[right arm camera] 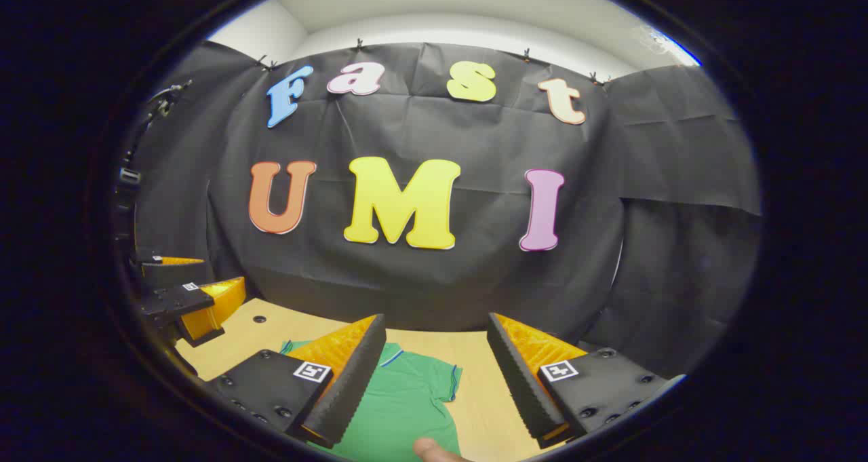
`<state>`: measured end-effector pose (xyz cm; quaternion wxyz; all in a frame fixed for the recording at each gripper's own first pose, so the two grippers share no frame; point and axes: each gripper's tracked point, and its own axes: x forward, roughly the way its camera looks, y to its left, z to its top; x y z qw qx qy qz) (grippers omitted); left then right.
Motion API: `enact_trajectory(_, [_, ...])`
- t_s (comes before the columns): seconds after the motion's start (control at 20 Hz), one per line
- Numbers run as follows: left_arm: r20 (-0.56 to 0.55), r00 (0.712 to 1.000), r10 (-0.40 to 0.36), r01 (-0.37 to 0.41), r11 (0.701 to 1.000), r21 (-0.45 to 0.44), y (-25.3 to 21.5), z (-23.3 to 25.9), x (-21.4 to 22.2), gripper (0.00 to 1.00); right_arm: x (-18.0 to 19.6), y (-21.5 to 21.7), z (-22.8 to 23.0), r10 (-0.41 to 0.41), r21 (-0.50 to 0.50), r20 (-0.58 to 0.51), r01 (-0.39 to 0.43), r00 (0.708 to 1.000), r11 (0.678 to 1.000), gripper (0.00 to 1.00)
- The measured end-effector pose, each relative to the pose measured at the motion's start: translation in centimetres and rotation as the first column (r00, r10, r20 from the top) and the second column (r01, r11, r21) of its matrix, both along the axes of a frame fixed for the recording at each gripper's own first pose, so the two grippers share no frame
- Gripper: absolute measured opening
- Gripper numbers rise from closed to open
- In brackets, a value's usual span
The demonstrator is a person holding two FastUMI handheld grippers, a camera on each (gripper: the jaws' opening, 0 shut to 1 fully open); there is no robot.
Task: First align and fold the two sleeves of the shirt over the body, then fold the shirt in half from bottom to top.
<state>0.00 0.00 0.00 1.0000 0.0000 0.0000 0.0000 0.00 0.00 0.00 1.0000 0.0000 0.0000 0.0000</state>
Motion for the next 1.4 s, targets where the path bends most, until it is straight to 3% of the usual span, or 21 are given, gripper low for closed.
enact_trajectory(0.65, [0.014,0.998,0.054,-0.053,0.998,-0.023,-0.4,0.2,0.2,1.0,3.1,-0.1,-1.1,0.052,0.027,-0.041,-0.051,0.998,0.998,0.94])
enact_trajectory(0.7, [0.018,0.999,0.052,-0.051,0.998,-0.025,-0.7,0.4,0.2,0.94,3.4,-0.1,-1.2,0.058,0.025,-0.043,-0.057,0.997,0.998,0.94])
enact_trajectory(0.8, [0.017,0.998,0.053,-0.053,0.998,-0.019,-0.9,0.3,0.4,1.0,4.1,-0.2,-1.7,0.064,0.02,-0.055,-0.063,0.996,0.998,0.94])
enact_trajectory(1.05, [0.002,0.998,0.061,-0.061,0.998,-0.014,-1.3,0.0,1.3,1.0,5.9,0.0,-3.5,0.086,0.012,-0.097,-0.086,0.992,0.996,0.94])
enact_trajectory(1.1, [-0.001,0.998,0.064,-0.064,0.998,-0.014,-1.3,-0.1,1.5,0.94,6.2,0.0,-3.9,0.09,0.014,-0.107,-0.089,0.99,0.996,0.94])
enact_trajectory(1.2, [-0.011,0.997,0.07,-0.07,0.997,-0.013,-1.4,-0.2,1.8,1.0,7.1,-0.2,-5.0,0.094,0.018,-0.131,-0.093,0.987,0.996,0.94])
enact_trajectory(1.4, [-0.024,0.996,0.088,-0.088,0.996,-0.001,-1.4,-0.3,2.2,1.0,9.4,-0.6,-8.5,0.097,0.025,-0.2,-0.094,0.975,0.995,0.96])
